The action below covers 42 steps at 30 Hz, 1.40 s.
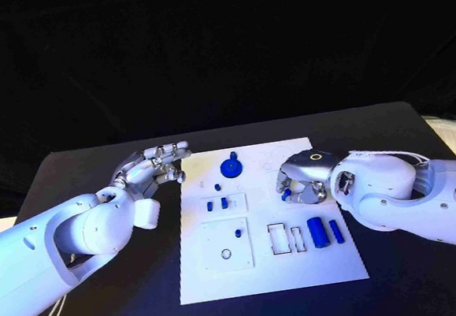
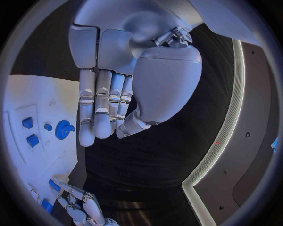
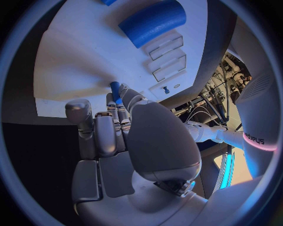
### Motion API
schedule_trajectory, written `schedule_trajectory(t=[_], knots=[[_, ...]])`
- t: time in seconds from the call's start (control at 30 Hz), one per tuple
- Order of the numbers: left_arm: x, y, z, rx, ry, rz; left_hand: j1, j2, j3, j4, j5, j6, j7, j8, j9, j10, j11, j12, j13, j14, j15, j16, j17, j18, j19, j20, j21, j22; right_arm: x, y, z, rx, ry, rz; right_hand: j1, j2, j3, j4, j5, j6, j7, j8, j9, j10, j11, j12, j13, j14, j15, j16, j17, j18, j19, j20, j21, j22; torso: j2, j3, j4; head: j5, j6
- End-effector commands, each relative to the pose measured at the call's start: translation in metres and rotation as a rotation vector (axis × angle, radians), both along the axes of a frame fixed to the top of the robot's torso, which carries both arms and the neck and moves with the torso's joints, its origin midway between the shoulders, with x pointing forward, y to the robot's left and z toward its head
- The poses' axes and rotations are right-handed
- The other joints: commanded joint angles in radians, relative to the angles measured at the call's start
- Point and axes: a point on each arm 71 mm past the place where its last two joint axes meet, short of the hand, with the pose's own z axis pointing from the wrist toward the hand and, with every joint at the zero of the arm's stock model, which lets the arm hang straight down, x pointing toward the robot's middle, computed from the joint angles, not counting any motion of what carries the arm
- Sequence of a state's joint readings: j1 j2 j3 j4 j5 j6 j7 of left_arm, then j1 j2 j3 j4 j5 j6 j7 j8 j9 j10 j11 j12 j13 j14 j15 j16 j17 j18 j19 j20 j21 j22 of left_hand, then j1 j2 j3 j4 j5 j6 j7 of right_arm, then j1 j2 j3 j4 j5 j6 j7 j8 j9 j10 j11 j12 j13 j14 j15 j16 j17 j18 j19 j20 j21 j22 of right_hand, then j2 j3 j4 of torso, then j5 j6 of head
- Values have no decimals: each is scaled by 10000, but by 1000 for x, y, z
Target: Assemble the parts on the task board
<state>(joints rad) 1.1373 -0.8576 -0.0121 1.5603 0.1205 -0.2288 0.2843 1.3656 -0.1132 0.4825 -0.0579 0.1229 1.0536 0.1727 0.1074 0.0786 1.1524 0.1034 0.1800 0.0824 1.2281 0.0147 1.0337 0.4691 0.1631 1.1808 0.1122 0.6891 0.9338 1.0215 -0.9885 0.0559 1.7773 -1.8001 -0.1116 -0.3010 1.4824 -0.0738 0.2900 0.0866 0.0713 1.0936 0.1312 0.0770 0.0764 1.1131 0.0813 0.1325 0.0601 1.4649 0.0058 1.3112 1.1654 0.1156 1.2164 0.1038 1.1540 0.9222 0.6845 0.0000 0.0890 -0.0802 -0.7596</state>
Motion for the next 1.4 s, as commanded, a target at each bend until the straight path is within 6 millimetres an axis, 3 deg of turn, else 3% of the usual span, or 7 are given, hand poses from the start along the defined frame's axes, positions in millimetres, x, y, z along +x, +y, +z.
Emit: schedule_trajectory(t=[0.03,0.33,0.6,0.93,1.17,1.4], knots=[[-1,-2,1,-104,-67,-196,69,41,2,-49,9,-30,51,33,-17,-64,-21,28,5,-61,-7,-68,-14,171,-76,24,-62,-12,-1,0,-3,-328,48,43,118,8,146,4,-69,162,-5,50,17,177,-20,35,23,385,-81,80,47,135,98,-17,81,67,-7,0,2,-19,-6],[-1,-2,1,-98,-61,-190,69,41,2,-49,9,-30,51,33,-17,-64,-21,28,5,-61,-7,-68,-14,171,-76,24,-62,-12,1,1,1,11,-463,-1,406,168,895,-220,-207,572,-7,161,81,778,-131,0,51,420,-189,232,232,86,239,-118,315,365,-8,1,8,-39,-5],[-1,-2,0,-92,-48,-184,69,41,2,-49,9,-30,51,33,-17,-64,-21,28,5,-61,-7,-68,-14,171,-76,24,-62,-12,-4,5,8,572,-879,136,470,77,1337,-482,-209,708,18,180,106,1310,-200,62,124,432,-242,313,328,54,306,-175,494,584,-19,-1,-7,-39,3],[-1,-3,0,-97,-42,-191,69,41,2,-49,9,-30,51,33,-17,-64,-21,28,5,-61,-7,-68,-14,171,-76,24,-62,-12,-17,12,30,1265,-1074,389,467,-12,1506,-608,-204,712,29,153,101,1372,-196,4,128,439,-248,351,375,34,341,-191,587,701,-38,-15,-1,-77,15],[-1,-4,-1,-112,-34,-218,69,41,2,-49,9,-30,51,33,-17,-64,-21,28,5,-61,-7,-68,-14,171,-76,24,-62,-12,-29,33,38,1749,-894,942,468,-29,1572,-649,-201,712,38,142,99,1384,-189,-20,128,441,-245,363,387,31,342,-192,608,723,-20,-22,14,38,-39],[-1,-6,-1,-140,-32,-270,62,64,-18,-48,11,-34,52,44,-19,-83,-19,54,3,-68,-2,-69,-30,174,-88,28,-101,-35,-41,69,35,2241,-390,1837,452,-44,1658,-697,-195,695,55,118,92,1384,-173,-61,127,437,-235,355,367,32,327,-189,622,730,-26,-41,34,229,-158]])
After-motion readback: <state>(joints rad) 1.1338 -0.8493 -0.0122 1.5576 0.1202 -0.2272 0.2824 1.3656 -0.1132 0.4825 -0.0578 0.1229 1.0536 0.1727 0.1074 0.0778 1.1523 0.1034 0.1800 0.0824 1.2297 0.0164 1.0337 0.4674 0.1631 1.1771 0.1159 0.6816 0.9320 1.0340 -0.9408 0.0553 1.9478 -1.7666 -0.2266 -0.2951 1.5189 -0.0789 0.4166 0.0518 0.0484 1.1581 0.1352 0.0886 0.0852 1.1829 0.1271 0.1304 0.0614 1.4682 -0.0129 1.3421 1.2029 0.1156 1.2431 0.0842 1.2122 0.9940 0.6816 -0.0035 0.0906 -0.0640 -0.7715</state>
